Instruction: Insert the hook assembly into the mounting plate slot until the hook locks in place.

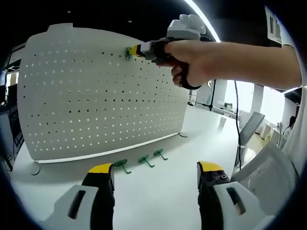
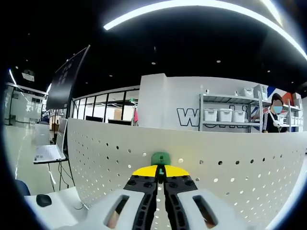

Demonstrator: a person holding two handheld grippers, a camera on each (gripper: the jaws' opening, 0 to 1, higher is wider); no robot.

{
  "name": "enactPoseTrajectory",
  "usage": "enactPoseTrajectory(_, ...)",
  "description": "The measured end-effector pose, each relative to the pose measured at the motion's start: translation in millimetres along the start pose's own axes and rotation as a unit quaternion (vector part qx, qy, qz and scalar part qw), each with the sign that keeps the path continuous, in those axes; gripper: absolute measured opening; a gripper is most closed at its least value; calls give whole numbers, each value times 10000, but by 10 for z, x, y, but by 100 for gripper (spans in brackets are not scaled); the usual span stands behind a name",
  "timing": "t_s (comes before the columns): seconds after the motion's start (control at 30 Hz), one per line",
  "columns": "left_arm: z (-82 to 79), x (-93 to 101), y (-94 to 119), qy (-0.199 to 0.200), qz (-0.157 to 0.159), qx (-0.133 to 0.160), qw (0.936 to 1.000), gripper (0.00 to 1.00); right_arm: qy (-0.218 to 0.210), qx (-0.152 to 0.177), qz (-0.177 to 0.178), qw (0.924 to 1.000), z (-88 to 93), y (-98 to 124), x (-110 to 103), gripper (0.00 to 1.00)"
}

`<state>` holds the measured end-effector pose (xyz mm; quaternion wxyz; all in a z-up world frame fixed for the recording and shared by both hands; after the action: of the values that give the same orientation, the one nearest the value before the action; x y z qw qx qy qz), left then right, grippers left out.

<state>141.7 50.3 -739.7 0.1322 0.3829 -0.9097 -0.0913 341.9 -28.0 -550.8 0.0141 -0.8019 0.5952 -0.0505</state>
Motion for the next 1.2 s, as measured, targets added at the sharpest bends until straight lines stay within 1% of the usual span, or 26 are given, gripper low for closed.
enactPoseTrajectory(0.07,6,8,-2,17,16,-4,10000,72,-41,1,23,10000,3,-5,11,1)
enactPoseTrajectory(0.1,7,8,-1,-1,12,0,10000,72,46,-20,43,10000,3,-14,5,1)
enactPoseTrajectory(0.17,10,10,0,18,17,1,10000,72,-22,-44,77,10000,4,-29,-5,1)
enactPoseTrajectory(0.3,15,10,11,32,14,2,10000,71,-8,-78,222,9997,-1,-53,-12,1)
enactPoseTrajectory(0.33,15,10,15,44,16,5,10000,70,19,-76,239,9997,-5,-55,-19,1)
enactPoseTrajectory(0.37,6,5,22,78,11,37,10000,70,144,-86,310,9994,-1,-57,-22,1)
enactPoseTrajectory(0.43,-4,-5,26,93,-7,68,9999,70,91,-134,380,9991,4,-50,-40,2)
enactPoseTrajectory(0.47,-10,-8,28,113,-8,94,9999,70,71,-150,479,9987,-1,-42,-36,2)
enactPoseTrajectory(0.5,-11,-9,29,123,-5,107,9999,70,-55,-154,589,9981,1,-37,-38,2)
enactPoseTrajectory(0.53,-12,-5,30,119,1,110,9999,71,-35,-153,626,9979,-3,-34,-35,2)
enactPoseTrajectory(0.6,-15,16,33,88,32,111,9999,71,-161,-167,685,9974,3,-32,-27,2)
enactPoseTrajectory(0.63,-19,20,34,80,36,115,9999,71,-133,-187,702,9973,-3,-40,-34,2)
enactPoseTrajectory(0.73,-25,29,29,91,55,134,9999,71,-170,-277,807,9962,-12,-49,-68,4)
enactPoseTrajectory(0.77,-24,29,28,96,56,133,9999,71,-164,-289,821,9961,-10,-51,-77,7)
enactPoseTrajectory(0.8,-22,29,26,89,55,126,9999,71,-57,-305,800,9963,-6,-56,-105,9)
enactPoseTrajectory(0.83,-23,30,25,87,62,129,9999,71,6,-467,773,9959,44,-64,-109,9)
enactPoseTrajectory(0.87,-24,31,25,90,71,132,9998,70,-14,-366,830,9959,22,-70,-111,10)
enactPoseTrajectory(0.9,-24,29,25,87,71,135,9998,70,-40,-416,806,9959,39,-64,-122,12)
enactPoseTrajectory(0.93,-25,23,27,76,60,136,9999,70,62,-419,813,9958,44,-56,-112,11)
enactPoseTrajectory(1.0,-34,14,33,95,43,161,9998,70,-238,-347,852,9955,43,-53,-61,8)
enactPoseTrajectory(1.07,-37,4,33,87,26,172,9998,70,-71,-408,811,9958,42,-53,-66,7)
enactPoseTrajectory(1.2,-27,9,26,72,35,151,9999,70,-125,-375,762,9963,42,-43,-66,7)
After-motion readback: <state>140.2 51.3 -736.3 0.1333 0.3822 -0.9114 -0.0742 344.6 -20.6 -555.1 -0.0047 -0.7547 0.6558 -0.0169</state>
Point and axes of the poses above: the point that each gripper's makers call its tool centre point, and the gripper's own axes: y roughly backward along the fingers, x roughly to its right, z roughly out of its underside, the point moved 2 cm from there along y, roughly backward along the fingers, and after that the axes turned 1 degree about z, right-handed, at the moved point
